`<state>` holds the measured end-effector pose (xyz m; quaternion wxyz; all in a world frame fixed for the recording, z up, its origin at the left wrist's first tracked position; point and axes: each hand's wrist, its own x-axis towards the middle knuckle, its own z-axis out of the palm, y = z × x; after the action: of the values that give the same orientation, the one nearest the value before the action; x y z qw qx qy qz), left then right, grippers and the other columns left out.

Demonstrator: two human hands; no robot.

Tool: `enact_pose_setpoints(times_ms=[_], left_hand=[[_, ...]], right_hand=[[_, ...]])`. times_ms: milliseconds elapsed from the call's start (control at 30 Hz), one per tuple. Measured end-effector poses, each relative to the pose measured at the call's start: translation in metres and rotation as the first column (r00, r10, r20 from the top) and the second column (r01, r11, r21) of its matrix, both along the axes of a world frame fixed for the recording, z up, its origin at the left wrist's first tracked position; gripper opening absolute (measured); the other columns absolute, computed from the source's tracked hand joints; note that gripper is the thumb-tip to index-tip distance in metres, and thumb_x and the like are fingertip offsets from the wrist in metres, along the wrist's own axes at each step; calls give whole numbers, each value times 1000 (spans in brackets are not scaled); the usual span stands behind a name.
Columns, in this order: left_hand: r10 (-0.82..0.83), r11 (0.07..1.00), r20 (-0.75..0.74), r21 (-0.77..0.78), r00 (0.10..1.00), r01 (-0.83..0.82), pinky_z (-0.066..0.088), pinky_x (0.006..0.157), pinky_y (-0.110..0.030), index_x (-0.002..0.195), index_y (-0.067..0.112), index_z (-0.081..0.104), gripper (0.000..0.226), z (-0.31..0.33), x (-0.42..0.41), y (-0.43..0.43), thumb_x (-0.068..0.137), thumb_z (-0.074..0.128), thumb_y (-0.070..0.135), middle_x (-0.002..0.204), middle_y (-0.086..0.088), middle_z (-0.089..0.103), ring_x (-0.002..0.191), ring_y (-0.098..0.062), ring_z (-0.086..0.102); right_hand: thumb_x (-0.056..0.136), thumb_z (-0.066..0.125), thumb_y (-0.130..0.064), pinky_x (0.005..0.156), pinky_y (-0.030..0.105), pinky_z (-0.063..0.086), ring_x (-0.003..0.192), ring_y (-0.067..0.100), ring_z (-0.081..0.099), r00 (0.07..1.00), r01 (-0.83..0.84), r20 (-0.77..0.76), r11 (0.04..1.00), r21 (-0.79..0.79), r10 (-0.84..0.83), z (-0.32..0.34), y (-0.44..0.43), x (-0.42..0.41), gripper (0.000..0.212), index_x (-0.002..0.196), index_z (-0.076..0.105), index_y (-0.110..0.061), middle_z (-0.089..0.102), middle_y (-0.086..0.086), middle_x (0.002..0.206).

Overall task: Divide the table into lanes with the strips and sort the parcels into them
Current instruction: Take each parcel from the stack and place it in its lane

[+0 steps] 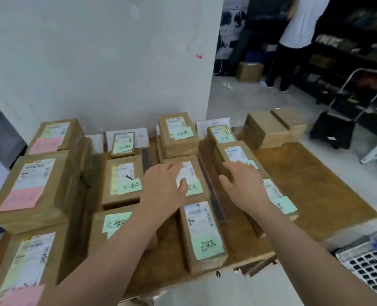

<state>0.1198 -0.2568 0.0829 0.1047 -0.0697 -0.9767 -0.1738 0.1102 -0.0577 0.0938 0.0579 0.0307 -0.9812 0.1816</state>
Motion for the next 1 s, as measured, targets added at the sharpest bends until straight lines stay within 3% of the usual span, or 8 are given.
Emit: enact_pose_setpoints(times_ms=[200,333,533,700,867,1000], left_hand=[[-90,995,41,-31,995,91,33,111,-36,144,25,47,46,-5,-11,128,100,42,37,142,4,53,130,-18,47],[-112,992,22,-61,993,113,38,108,-36,141,26,50,45,-7,-20,202,99,43,41,141,5,55,127,-17,51],[-158,987,62,-16,985,160,47,101,-38,136,21,53,42,-12,-54,274,98,48,40,133,1,60,116,-19,58],[-173,985,72,-2,982,173,41,107,-38,143,21,48,47,-15,-111,313,99,45,39,140,-1,56,126,-21,52],[-163,986,129,42,978,159,42,107,-42,144,20,47,49,-22,-180,343,99,45,39,144,-4,51,125,-24,51],[-154,987,205,75,967,142,43,107,-41,147,21,42,51,-24,-229,367,99,45,38,148,-4,46,132,-24,47]], right_hand=[[96,49,-32,111,43,30,112,17,56,997,79,12,997,26,-79,-10,138,8,31,123,60,-23,64,-5,114],[96,52,-29,117,42,18,128,17,47,989,150,8,989,12,-150,-13,212,9,38,132,57,-17,60,-2,132],[98,50,-35,120,42,15,134,12,43,981,190,37,982,-7,-190,-24,285,-13,42,137,52,-21,54,-5,140],[97,52,-35,116,44,27,131,15,46,973,229,46,971,-70,-226,-30,323,-60,43,137,53,-20,56,-3,138],[98,51,-34,115,43,29,131,16,46,960,271,93,958,-98,-262,-29,349,-120,44,139,50,-20,55,-3,139],[97,51,-35,108,35,39,123,18,54,944,315,164,932,-180,-287,-31,368,-171,45,140,49,-20,56,0,137]])
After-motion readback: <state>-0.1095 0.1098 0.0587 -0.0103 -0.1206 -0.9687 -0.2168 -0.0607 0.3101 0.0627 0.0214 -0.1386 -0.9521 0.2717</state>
